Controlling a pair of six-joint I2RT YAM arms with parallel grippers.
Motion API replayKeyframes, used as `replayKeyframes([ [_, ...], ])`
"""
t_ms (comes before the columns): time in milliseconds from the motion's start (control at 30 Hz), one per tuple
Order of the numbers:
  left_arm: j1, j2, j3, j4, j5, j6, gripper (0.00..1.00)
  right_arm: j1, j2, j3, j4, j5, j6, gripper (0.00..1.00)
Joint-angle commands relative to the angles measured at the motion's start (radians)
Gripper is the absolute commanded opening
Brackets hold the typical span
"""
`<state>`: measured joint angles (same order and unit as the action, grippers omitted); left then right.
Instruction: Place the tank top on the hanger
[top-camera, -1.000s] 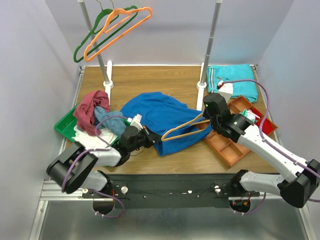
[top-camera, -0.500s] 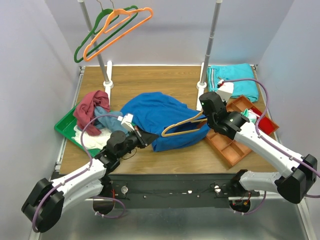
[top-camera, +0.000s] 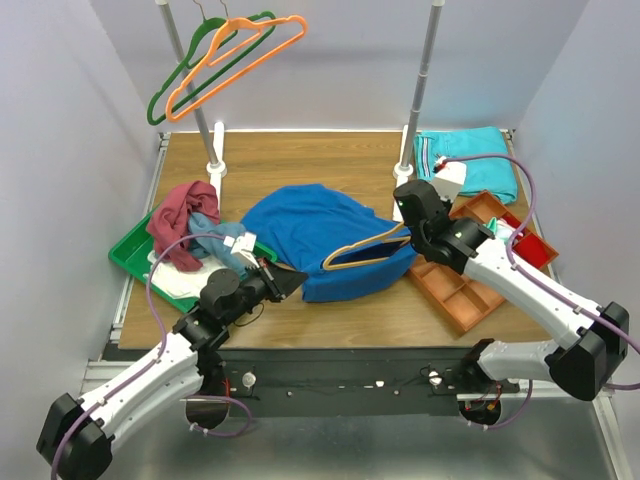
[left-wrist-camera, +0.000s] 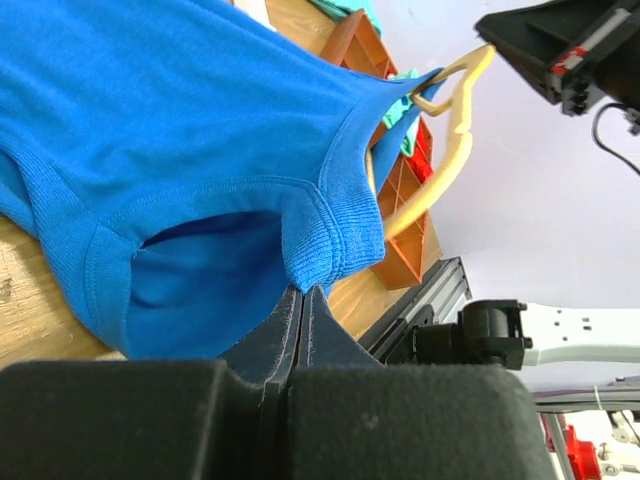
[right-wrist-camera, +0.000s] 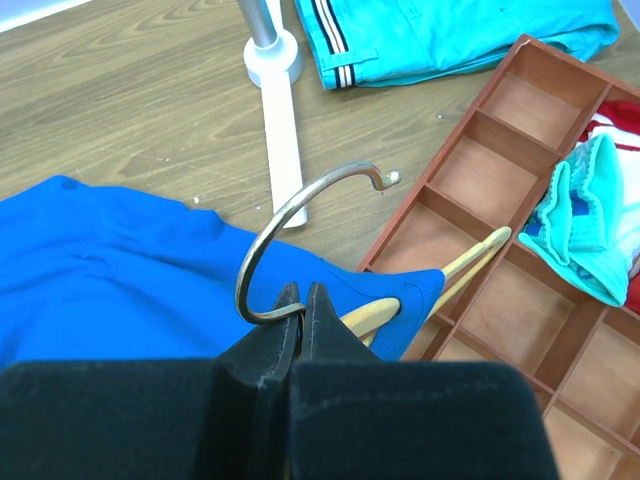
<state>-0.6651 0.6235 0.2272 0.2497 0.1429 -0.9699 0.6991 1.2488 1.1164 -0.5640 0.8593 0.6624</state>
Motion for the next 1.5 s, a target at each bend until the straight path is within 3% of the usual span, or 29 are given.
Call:
replayKeyframes([
  [0,0.001,-0.047,0.024,-0.053,-0.046,0.039,0.0,-0.013,0.032,0.019,-0.085,0.123,-0.023,0.01],
  [400,0.001,0.022,0.165,-0.053,0.03,0.108,0.0,-0.013,0.043,0.046,-0.082,0.125,-0.023,0.01],
  [733,0.001,-0.004,0.181,-0.228,0.115,0.207,0.0,-0.013,0.04,0.071,-0.089,0.126,-0.03,0.01],
  [1000,0.001,-0.079,0.162,-0.185,0.205,0.178,0.0,-0.013,0.043,0.068,-0.08,0.112,-0.035,0.01],
  [1267,0.001,-0.054,0.175,-0.101,0.3,0.163,0.0,-0.013,0.047,0.071,-0.091,0.118,-0.032,0.01],
  [1467,0.001,-0.018,0.202,-0.086,0.239,0.154,0.0,-0.012,0.043,0.072,-0.082,0.08,-0.038,0.01],
])
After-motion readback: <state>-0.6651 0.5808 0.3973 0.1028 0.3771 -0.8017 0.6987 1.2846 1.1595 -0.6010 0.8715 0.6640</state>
